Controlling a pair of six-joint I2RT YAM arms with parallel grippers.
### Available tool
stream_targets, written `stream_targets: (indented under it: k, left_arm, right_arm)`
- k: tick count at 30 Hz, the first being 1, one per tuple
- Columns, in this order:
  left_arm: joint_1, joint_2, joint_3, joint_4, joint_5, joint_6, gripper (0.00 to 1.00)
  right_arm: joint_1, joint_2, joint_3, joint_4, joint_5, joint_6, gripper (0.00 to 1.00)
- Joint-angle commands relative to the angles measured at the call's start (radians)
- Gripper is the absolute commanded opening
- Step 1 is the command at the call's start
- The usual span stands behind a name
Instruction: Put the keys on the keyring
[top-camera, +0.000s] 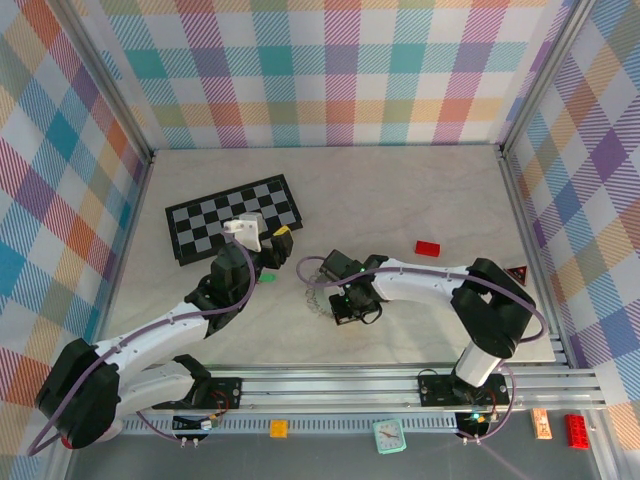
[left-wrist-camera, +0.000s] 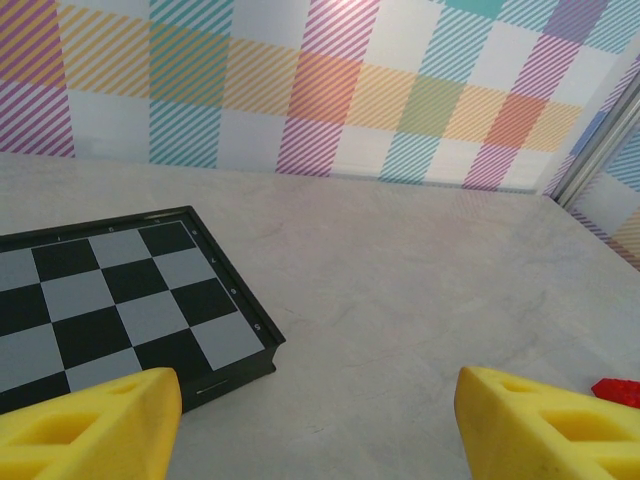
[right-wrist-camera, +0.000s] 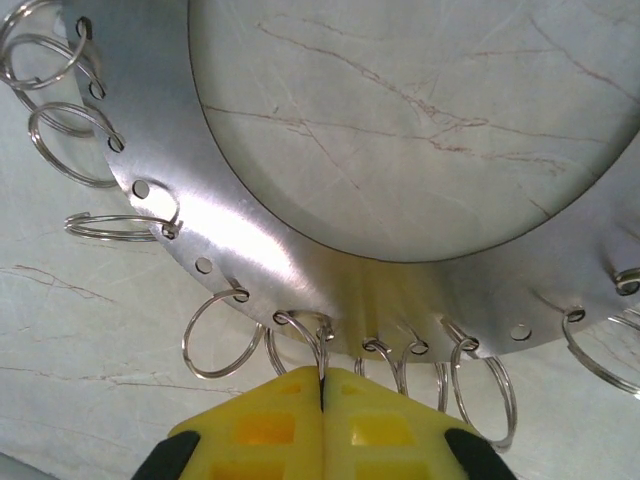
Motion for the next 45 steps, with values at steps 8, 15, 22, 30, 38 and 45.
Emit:
stream_targets:
  k: [8,15,22,30,38,45]
  left_arm:
    - [0.008,-0.026,0.012,0.001,-0.020,0.019,0.72]
    - [0.008,-0.026,0.012,0.002,-0.018,0.018,0.72]
    - [0.008,-0.026,0.012,0.002,-0.018,0.018,0.72]
    - [0.008,-0.029,0.007,0.005,-0.018,0.018,0.72]
    - [0.008,-0.029,0.005,0.009,-0.019,0.016,0.72]
    - [0.008,-0.026,0.007,0.010,-0.017,0.016,0.72]
  right_arm:
    - [-0.010,0.051,0.038,-0.036,0.010,-0.009,0.18]
    - [-0.010,0.038,0.039,-0.039,0.014,-0.009,0.18]
    - [-0.014,-0.014,0.023,-0.019,-0.022,-0.005,0.21]
    - [-0.037,-0.041,-0.018,0.022,-0.060,0.018,0.18]
    - [-0.042,-0.015,-0.021,0.031,-0.067,0.027,0.16]
    - [-0.042,0.003,-0.021,0.054,-0.089,0.038,0.17]
